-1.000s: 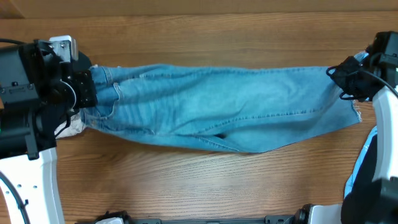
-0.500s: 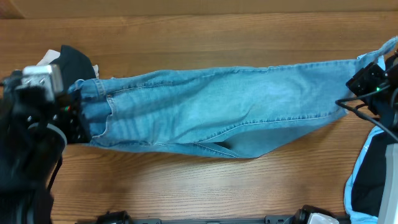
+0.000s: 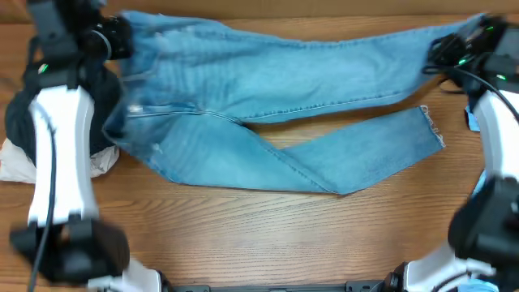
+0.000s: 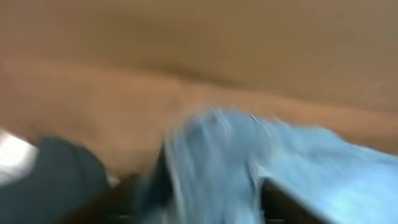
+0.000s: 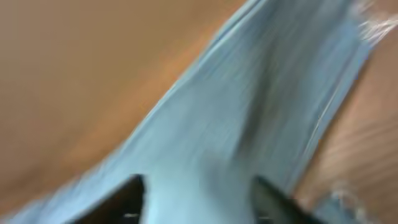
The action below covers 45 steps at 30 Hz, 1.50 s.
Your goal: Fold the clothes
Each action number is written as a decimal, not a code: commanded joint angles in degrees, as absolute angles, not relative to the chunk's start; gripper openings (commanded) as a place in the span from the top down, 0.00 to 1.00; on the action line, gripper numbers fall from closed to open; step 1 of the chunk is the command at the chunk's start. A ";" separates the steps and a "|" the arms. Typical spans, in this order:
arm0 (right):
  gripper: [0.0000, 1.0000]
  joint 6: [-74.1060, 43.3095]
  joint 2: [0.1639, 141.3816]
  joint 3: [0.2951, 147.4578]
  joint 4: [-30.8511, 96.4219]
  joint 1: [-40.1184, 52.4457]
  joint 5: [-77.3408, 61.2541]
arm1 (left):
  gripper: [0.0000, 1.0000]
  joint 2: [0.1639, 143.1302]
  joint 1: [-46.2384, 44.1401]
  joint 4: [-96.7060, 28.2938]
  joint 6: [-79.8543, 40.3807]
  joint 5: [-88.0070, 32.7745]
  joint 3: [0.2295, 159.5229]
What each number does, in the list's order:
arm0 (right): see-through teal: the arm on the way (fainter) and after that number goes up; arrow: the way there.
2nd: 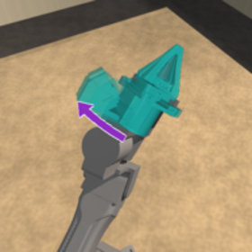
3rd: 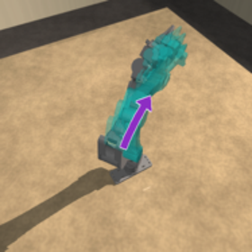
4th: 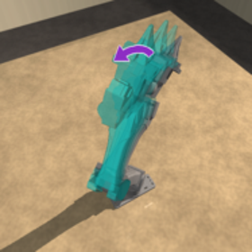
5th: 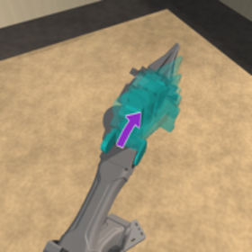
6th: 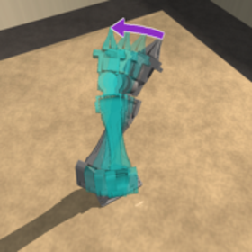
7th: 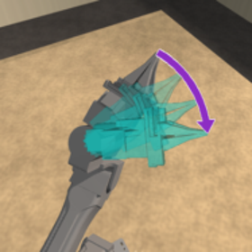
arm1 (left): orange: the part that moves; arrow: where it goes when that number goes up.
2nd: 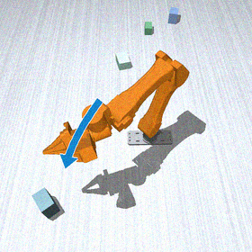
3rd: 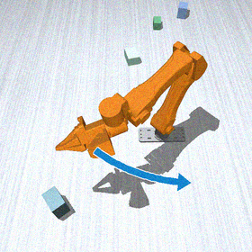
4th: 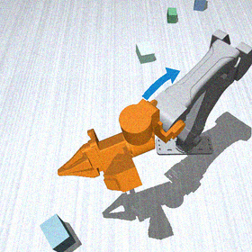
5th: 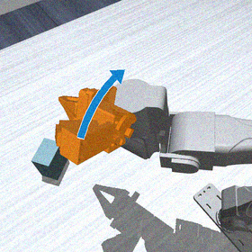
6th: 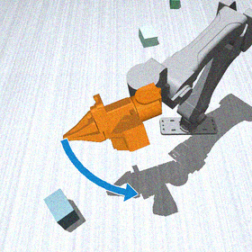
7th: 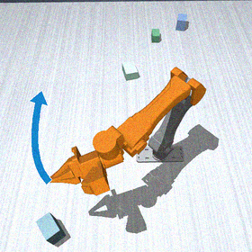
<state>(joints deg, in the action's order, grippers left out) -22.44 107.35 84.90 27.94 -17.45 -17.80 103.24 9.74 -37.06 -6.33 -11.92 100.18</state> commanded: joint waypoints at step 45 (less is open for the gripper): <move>0.59 -23.77 112.86 65.04 47.97 -20.47 -12.32 | 0.36 93.95 9.72 -68.29 -1.65 -10.50 105.30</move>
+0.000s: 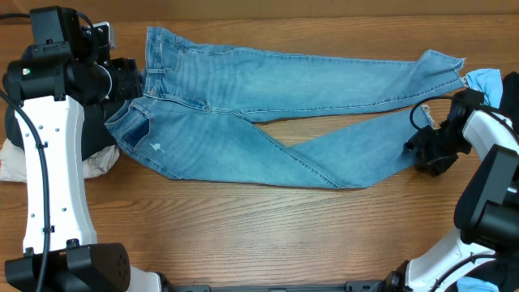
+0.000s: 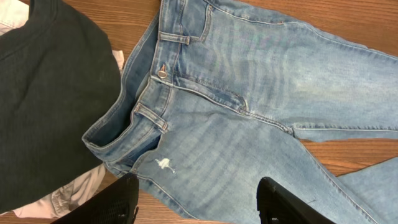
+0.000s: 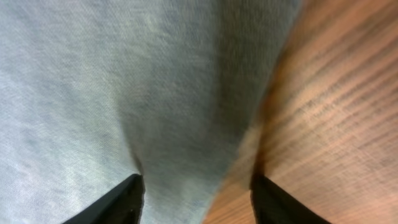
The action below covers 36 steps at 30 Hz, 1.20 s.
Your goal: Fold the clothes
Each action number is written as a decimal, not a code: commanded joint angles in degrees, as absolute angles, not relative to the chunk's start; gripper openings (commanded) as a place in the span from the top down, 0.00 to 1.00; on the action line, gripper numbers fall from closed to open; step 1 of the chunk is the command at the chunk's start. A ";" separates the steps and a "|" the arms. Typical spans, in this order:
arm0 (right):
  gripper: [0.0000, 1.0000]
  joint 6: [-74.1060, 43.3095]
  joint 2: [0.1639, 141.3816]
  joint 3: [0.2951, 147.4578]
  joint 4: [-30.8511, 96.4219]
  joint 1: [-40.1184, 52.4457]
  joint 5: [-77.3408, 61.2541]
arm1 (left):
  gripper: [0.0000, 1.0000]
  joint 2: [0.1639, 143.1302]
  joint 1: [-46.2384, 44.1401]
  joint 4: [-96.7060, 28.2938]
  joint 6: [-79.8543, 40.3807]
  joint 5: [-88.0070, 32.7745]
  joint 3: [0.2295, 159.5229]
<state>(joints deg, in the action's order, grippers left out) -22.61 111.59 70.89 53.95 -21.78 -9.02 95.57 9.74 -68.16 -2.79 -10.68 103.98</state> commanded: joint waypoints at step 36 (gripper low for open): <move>0.82 -25.12 112.18 97.76 74.43 -13.96 10.13 | 0.27 93.95 9.72 -65.52 -1.72 -10.61 105.30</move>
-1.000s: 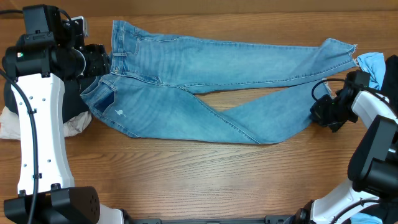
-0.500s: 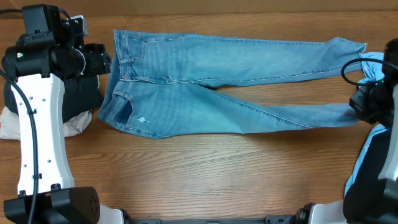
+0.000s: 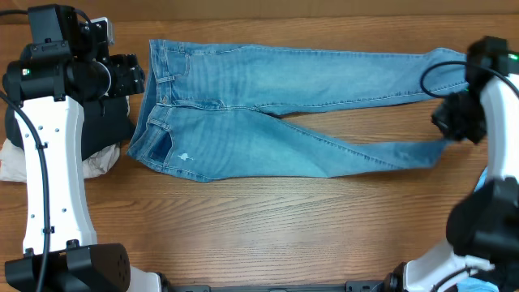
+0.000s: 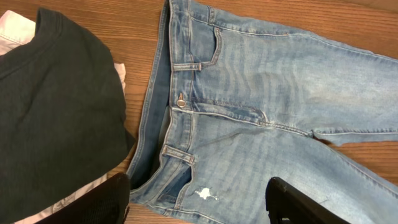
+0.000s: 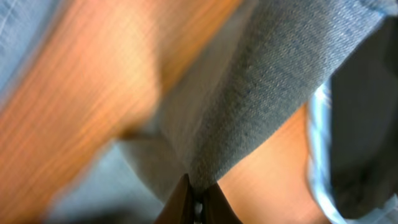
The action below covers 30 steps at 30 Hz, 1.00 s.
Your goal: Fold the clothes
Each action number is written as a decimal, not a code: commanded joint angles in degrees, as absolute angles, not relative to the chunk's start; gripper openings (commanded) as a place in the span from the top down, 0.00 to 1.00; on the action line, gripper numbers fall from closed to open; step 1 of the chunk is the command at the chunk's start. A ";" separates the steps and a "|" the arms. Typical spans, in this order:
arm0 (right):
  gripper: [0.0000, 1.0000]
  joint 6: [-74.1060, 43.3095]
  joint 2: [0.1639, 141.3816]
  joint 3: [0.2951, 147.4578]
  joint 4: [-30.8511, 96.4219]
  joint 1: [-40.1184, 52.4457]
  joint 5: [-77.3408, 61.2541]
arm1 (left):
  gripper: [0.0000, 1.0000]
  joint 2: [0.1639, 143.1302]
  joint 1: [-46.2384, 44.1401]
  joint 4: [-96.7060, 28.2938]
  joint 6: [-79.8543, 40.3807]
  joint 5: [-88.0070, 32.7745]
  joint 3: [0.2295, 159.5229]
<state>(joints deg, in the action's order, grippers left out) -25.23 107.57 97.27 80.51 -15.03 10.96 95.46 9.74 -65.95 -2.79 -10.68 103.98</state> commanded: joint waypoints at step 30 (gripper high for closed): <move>0.96 -21.47 116.75 95.13 83.50 -17.04 6.74 | 0.23 93.95 9.72 -63.66 -1.65 -10.57 105.30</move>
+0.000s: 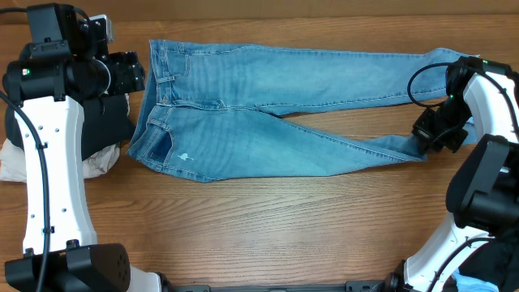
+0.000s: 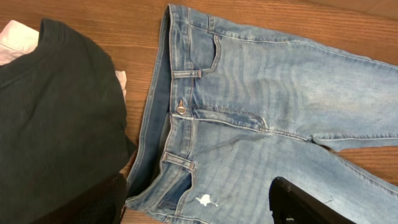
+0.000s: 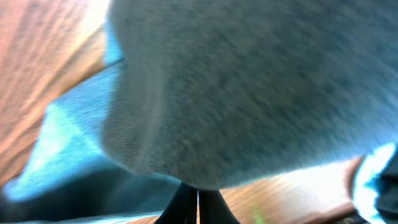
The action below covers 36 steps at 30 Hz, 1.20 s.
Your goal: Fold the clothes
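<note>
A pair of light blue jeans [image 1: 268, 105] lies flat across the table, waistband at the left and both legs running right. My left gripper [image 1: 130, 75] hangs open above the waistband corner; in its wrist view the gripper [image 2: 199, 196] frames the button fly and front pocket of the jeans [image 2: 261, 124]. My right gripper [image 1: 431, 136] is shut on the hem end of the nearer leg. Its wrist view shows the closed gripper [image 3: 198, 200] pinching blurred denim [image 3: 249, 93]. The farther leg ends free near the back right.
A dark garment [image 1: 109, 122] lies heaped on a white cloth [image 1: 16, 166] at the left edge, touching the jeans' waist; the left wrist view also shows the dark garment [image 2: 56, 124]. Bare wooden table [image 1: 259, 235] stretches in front of the jeans.
My right gripper, still shut on the nearer leg's hem, has moved left and slightly toward the front, so that leg ends shorter. The left gripper and waistband have not moved.
Both grippers first held the jeans at the back, left at the waist, right at the far leg's end. Then both were open, the right over the nearer leg's hem. It then gripped that hem further right with the leg straighter, and now sits a little left.
</note>
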Each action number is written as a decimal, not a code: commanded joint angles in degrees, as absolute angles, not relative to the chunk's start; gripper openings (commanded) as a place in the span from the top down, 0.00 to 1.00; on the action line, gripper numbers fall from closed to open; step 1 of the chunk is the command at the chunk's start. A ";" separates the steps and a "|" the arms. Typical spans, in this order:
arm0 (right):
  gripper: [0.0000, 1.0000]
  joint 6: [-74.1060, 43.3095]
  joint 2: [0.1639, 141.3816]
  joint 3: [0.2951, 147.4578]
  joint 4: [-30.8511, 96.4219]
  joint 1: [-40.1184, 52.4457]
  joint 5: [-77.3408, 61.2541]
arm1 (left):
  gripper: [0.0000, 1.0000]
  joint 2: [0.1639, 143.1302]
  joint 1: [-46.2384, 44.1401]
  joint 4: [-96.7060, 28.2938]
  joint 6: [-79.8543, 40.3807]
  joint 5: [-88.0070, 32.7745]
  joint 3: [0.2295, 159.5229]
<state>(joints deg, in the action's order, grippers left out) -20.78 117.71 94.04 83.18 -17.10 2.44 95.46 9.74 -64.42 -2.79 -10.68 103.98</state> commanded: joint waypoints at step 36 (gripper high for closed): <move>0.10 -20.56 124.09 106.72 89.49 -17.76 0.10 | 0.20 93.95 9.72 -63.18 -1.67 -10.57 105.30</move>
